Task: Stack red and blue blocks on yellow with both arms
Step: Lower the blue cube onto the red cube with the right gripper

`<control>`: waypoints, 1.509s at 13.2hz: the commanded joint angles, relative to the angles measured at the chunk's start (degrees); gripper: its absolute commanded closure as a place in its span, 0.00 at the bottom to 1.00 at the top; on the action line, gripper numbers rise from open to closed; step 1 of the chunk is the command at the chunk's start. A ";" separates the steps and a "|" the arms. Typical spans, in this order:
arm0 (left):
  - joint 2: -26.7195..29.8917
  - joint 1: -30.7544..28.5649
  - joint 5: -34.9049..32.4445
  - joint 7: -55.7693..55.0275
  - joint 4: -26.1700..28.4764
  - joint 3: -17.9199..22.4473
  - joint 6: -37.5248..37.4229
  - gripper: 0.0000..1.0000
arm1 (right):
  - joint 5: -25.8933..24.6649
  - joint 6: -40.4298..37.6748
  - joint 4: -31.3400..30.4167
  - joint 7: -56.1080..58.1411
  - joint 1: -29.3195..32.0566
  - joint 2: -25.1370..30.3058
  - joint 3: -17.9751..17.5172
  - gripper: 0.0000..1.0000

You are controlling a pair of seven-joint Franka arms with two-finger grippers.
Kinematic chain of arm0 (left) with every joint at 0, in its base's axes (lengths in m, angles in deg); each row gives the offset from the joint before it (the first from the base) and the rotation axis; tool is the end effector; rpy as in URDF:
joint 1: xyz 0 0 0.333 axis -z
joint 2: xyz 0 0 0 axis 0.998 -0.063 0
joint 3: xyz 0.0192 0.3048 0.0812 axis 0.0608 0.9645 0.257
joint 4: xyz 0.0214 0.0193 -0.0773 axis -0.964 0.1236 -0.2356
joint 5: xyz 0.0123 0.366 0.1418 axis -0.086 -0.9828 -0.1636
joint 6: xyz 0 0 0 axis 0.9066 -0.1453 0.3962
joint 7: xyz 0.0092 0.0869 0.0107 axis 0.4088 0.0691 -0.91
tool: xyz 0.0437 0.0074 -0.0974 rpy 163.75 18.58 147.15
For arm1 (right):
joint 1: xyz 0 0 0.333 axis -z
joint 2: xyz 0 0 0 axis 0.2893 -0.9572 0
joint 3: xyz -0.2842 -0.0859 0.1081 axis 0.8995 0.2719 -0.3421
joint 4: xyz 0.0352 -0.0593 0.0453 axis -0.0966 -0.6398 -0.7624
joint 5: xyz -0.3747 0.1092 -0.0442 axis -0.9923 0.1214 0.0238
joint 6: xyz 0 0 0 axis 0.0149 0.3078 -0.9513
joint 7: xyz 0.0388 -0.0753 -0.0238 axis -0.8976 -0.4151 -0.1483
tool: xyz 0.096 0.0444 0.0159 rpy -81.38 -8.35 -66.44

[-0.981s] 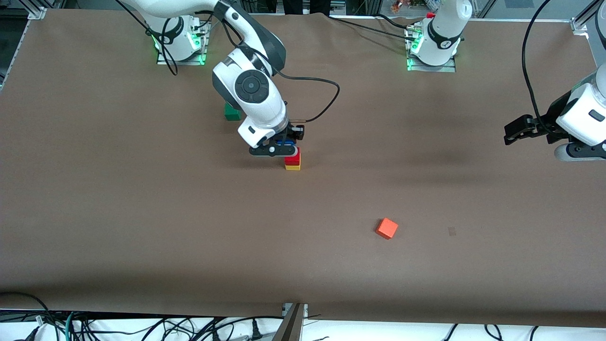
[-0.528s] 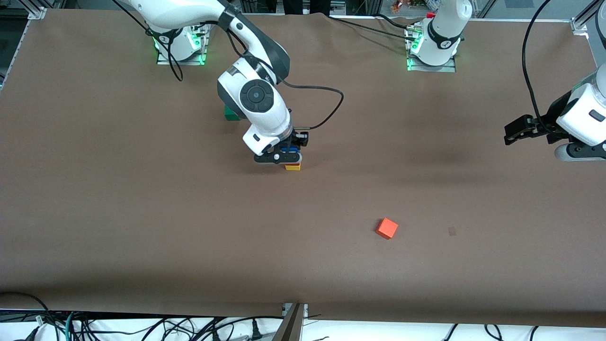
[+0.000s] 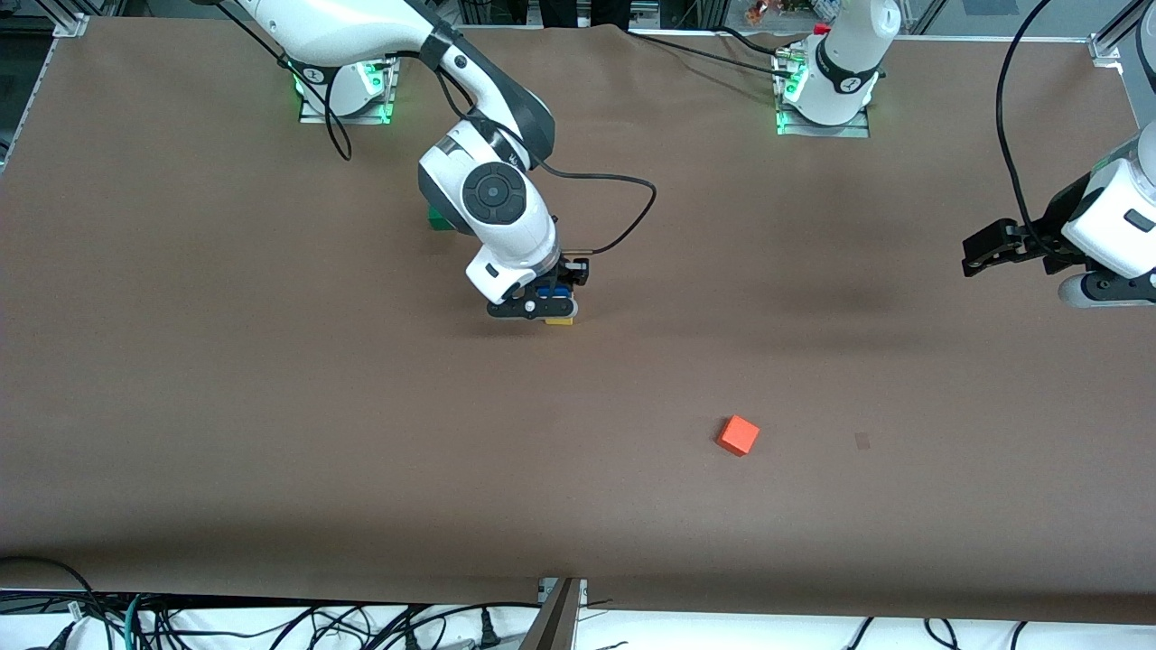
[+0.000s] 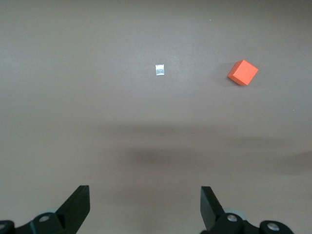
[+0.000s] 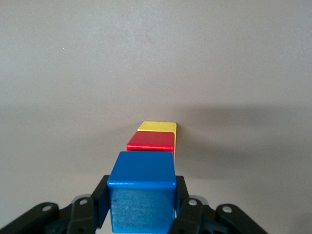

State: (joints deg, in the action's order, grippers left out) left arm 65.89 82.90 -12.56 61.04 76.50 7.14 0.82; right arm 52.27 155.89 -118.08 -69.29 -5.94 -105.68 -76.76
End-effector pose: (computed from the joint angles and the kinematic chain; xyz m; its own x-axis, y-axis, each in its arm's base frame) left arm 0.5992 -0.0252 0.5940 0.9974 0.0514 -0.0506 0.0497 -0.9982 -0.0333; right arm 0.5273 0.4648 0.3122 0.9968 -0.0054 -0.0791 -0.0144 -0.9934 -0.1141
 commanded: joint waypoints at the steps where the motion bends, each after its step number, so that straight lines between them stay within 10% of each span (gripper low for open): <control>1: -0.89 -0.46 -1.18 1.04 -1.73 -0.41 -0.31 0.00 | -1.19 -1.14 2.13 -0.08 -0.63 -1.05 0.11 0.61; 12: -0.89 -0.46 -1.18 1.04 -1.82 -0.50 -0.31 0.00 | -1.02 -1.05 2.22 -0.26 -0.63 -1.84 0.11 0.58; 20: -0.89 -0.46 -1.18 1.04 -1.73 -0.41 -0.31 0.00 | -0.93 -1.05 2.57 -0.52 -0.62 -1.76 0.11 0.09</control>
State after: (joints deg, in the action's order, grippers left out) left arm 65.82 82.82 -12.56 61.04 76.48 7.15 0.82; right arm 52.13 155.83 -117.71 -69.29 -5.95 -106.47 -76.75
